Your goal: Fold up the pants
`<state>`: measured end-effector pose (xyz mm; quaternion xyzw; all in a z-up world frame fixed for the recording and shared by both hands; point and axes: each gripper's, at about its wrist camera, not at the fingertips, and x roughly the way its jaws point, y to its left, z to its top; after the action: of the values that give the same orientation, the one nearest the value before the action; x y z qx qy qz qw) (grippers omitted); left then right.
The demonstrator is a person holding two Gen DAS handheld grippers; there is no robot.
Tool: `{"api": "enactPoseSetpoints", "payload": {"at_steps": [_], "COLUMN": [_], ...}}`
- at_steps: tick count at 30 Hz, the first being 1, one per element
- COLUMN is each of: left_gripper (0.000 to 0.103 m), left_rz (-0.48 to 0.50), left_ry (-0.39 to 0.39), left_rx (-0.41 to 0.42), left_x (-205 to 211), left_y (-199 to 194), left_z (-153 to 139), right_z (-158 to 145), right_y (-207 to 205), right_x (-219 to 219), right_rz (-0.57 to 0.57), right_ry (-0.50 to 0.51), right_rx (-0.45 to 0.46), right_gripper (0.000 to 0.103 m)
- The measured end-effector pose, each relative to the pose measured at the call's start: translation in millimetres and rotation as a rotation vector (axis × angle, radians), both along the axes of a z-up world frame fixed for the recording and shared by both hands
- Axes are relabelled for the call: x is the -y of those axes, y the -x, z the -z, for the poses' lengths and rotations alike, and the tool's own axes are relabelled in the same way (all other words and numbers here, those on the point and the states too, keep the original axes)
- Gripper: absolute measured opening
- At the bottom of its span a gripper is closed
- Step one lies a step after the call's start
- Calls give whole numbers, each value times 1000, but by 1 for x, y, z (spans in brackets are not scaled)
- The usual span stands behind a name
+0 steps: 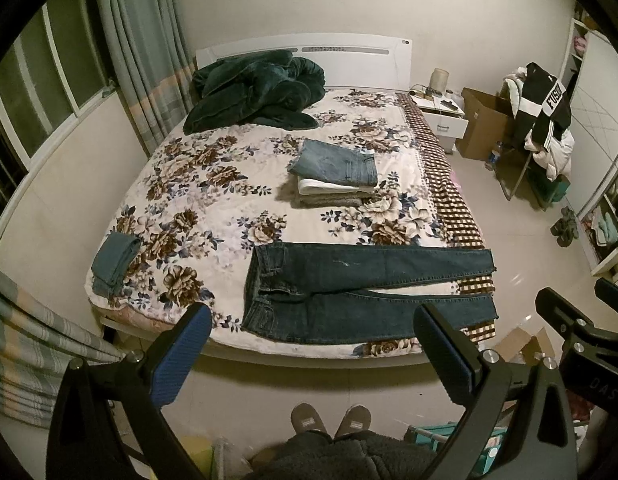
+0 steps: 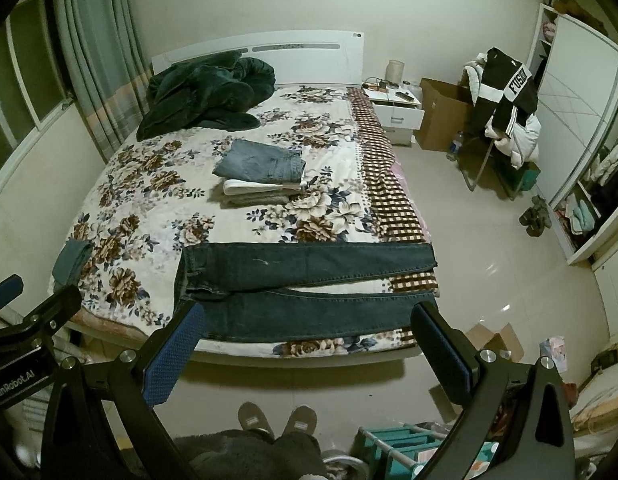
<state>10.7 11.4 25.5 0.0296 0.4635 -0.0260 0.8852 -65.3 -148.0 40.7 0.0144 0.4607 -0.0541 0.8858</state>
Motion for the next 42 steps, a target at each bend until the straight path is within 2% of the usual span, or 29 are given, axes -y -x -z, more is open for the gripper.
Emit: {"api": "enactPoseSetpoints", "payload": {"at_steps": [8,12,32,38,42], "left_gripper": [103,103,103,103,103], "left_rz": [-1,0,0,10,-11], "left_ry": [0,1,2,5,-19], "left_rx": [2,4,7,8,33], "left_x": [0,1,4,7,3], "left_y": [-2,-11,-6,-18,-44], "left_z": [-1,-12,-8,-13,1], "right_z": [-3,-4,-7,-4,11], "right_y": [0,-1,1,-8,-32], "right_x": [-2,-2,-5,-9,-9], "right_rz": [-1,-2,1,20,68], "right_ry": [-3,-3,-5,-11,-14], "right_rx": [3,2,-2,-11,-9], "right_gripper": [103,103,103,103,103]}}
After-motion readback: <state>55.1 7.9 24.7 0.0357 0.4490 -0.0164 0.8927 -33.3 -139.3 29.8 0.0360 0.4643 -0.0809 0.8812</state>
